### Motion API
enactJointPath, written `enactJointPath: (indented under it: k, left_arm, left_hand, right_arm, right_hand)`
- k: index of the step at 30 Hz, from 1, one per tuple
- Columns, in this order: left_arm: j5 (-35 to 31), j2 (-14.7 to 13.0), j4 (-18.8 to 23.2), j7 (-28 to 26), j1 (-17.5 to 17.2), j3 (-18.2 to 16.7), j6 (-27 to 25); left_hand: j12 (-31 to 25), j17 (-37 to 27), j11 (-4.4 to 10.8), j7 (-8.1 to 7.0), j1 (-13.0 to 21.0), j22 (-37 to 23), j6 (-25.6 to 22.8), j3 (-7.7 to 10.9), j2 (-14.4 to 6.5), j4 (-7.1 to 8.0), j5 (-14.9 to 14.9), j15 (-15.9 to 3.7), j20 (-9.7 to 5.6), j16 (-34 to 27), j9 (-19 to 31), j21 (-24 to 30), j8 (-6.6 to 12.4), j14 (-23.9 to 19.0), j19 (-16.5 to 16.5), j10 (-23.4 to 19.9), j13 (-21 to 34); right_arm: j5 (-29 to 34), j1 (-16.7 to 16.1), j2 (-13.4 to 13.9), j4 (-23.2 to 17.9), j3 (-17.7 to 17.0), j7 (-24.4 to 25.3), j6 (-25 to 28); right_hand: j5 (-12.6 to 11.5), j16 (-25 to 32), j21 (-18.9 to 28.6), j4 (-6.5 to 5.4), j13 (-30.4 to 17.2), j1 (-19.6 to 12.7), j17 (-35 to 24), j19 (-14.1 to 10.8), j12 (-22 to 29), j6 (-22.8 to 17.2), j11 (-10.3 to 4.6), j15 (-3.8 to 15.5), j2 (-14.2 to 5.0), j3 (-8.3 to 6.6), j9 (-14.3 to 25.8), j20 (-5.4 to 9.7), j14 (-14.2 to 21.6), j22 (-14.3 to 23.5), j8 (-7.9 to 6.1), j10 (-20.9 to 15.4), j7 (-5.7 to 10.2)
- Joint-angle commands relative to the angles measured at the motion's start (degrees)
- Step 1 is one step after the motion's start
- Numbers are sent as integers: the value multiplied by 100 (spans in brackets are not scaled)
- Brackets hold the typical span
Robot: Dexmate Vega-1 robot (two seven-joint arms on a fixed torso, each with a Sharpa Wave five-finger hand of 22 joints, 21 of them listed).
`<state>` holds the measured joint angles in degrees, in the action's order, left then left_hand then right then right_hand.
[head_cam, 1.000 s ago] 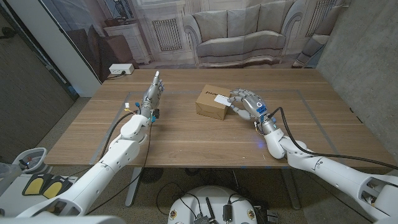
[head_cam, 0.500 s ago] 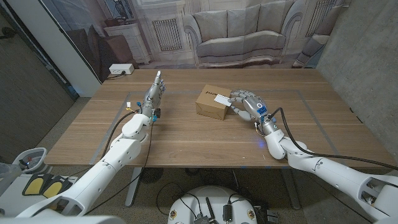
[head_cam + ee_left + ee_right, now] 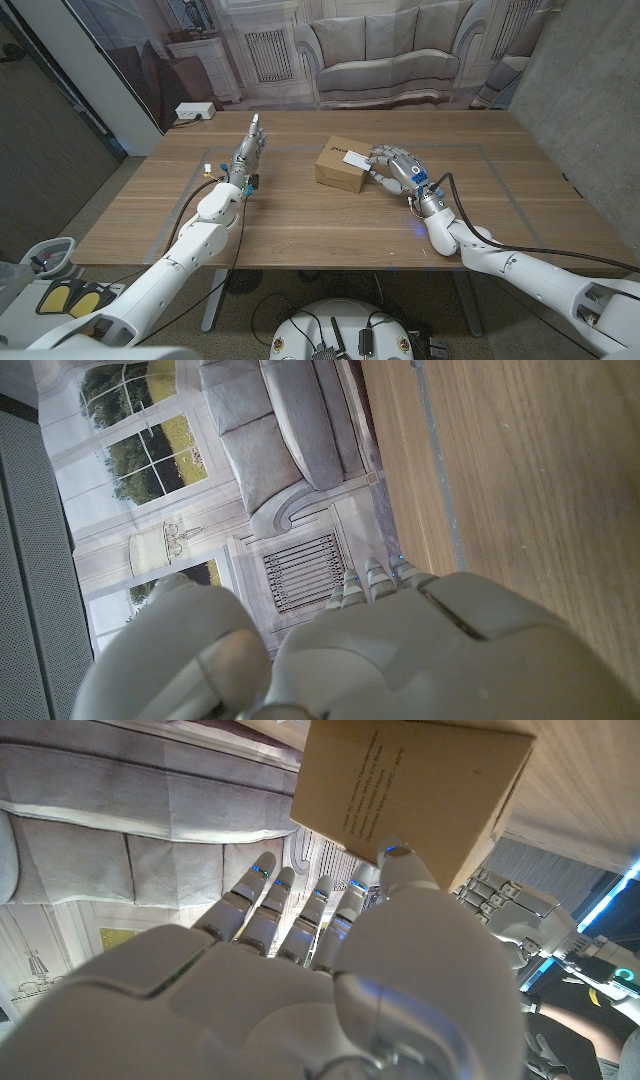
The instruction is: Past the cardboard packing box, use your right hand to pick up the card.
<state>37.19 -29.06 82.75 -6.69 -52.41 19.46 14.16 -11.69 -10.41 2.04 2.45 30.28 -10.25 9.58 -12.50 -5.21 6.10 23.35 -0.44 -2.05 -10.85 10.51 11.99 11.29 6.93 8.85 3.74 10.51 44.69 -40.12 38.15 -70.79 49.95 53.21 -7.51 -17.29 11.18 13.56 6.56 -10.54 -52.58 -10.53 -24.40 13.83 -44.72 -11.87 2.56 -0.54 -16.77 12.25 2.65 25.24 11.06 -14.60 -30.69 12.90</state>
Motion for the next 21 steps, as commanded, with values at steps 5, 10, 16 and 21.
enactJointPath:
  k: [5, 10, 16, 21]
  left_arm:
    - [12, 30, -63, 57, 46, 22, 40]
    - [18, 34, -76, 63, 48, 26, 37]
    - [27, 32, -80, 65, 33, 19, 46]
    - [28, 24, -70, 61, 21, 9, 56]
  left_hand:
    - [1, -19, -6, -11, 25, -35, -10, -54, -41, 12, 31, 10, -48, 4, 17, -20, -10, 17, 76, 23, 22]
    - [-4, -19, 2, -16, 27, -35, -13, -60, -44, 12, 31, 9, -49, 4, 17, -20, -9, 17, 75, 11, 22]
    - [-2, -19, -3, -12, 30, -35, -16, -67, -49, 12, 31, 17, -49, 4, 17, -20, -8, 16, 76, 14, 22]
    - [-1, -19, 1, -8, 31, -35, -16, -72, -51, 13, 30, 14, -48, 5, 17, -19, -9, 18, 74, 17, 22]
  right_arm:
    - [32, -7, -6, -24, 17, 160, 9]
    - [41, -4, -5, -38, 14, 160, 32]
    - [27, 5, -14, -31, 16, 157, 11]
    - [34, 13, -22, -25, 27, 143, 15]
  right_hand:
    - [28, -5, 17, -3, -22, 22, -23, -63, 6, -13, 19, 605, 22, 40, 22, 413, 61, 12, 9, -34, -11]
    - [27, 0, 18, -6, -23, 27, -24, -68, 6, -14, 16, 605, 18, 42, 25, 408, 78, 12, 9, -39, -10]
    - [26, 1, 18, -8, -23, 29, -25, -72, 4, -15, 12, 603, 15, 43, 27, 407, 86, 13, 10, -40, -10]
    - [25, -1, 18, -7, -24, 29, -25, -73, 2, -17, 10, 607, 14, 43, 29, 406, 86, 13, 9, -39, -10]
